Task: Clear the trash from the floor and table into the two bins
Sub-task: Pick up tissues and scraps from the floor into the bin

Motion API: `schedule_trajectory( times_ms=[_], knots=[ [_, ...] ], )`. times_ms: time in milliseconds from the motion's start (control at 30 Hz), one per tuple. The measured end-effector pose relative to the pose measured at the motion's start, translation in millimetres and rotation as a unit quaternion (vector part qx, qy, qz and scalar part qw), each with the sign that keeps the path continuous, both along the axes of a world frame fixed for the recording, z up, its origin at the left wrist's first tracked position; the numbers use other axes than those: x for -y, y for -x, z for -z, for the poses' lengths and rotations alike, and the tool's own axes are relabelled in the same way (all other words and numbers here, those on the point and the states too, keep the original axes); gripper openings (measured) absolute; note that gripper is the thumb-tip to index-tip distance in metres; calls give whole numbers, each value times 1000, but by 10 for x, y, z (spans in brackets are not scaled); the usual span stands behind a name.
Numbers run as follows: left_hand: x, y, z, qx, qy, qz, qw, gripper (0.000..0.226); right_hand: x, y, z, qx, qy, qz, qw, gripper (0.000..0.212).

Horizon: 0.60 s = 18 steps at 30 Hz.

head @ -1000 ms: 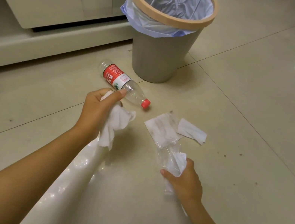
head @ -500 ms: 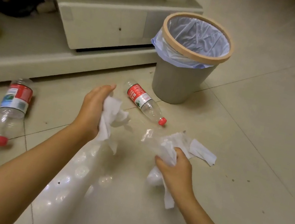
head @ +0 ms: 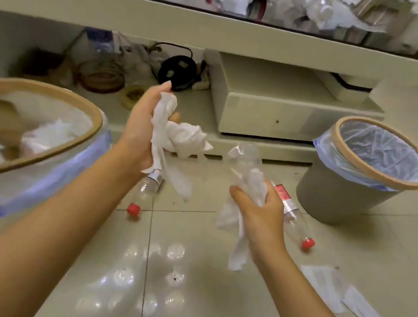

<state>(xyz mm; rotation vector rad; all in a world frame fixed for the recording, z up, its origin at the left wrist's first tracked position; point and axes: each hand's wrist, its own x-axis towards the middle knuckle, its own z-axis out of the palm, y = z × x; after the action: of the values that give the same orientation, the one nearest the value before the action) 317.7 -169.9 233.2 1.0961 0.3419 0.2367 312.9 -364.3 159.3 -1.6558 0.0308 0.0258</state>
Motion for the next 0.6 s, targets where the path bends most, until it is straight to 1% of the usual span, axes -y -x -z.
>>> schedule_trajectory(
  times_ms=[33, 100, 200, 267, 333, 367, 400, 433, 467, 533, 600],
  knots=[
    [-129, 48, -57, 2, 20, -23, 1000, 27, -170, -15, -67, 7, 1, -19, 1000, 17],
    [-420, 157, -154, 25, 63, -34, 997, 39, -517, -28, -201, 18, -2, -52, 998, 17],
    [-790, 369, -175, 43, 62, -72, 995, 49, -1043, -5, -376, 29, -18, -101, 994, 19],
    [-1074, 546, -211, 39, 61, -98, 993, 44, -1376, 40, -471, 37, -21, -134, 990, 20],
    [-1379, 688, -226, 12, 14, -130, 991, 35, -1686, 95, -541, 42, -15, -165, 985, 20],
    [-1554, 727, -211, -21, -31, -163, 986, 39, -1834, 124, -565, 41, -14, -179, 983, 21],
    [-1732, 761, -201, -52, -77, -212, 973, 41, -1976, 153, -584, 41, -11, -192, 980, 23],
    [-1895, 797, -202, -75, -113, -260, 956, 39, -2109, 180, -601, 43, -7, -203, 978, 25],
    [-2044, 826, -200, -93, -136, -291, 942, 38, -2233, 202, -613, 47, -1, -211, 976, 27],
    [-2272, 847, -157, -120, -162, -314, 927, 47, -2439, 231, -633, 60, 9, -224, 973, 25],
    [-2415, 842, -79, -163, -199, -304, 917, 53, -2593, 245, -641, 67, 13, -235, 970, 23]
  ],
)
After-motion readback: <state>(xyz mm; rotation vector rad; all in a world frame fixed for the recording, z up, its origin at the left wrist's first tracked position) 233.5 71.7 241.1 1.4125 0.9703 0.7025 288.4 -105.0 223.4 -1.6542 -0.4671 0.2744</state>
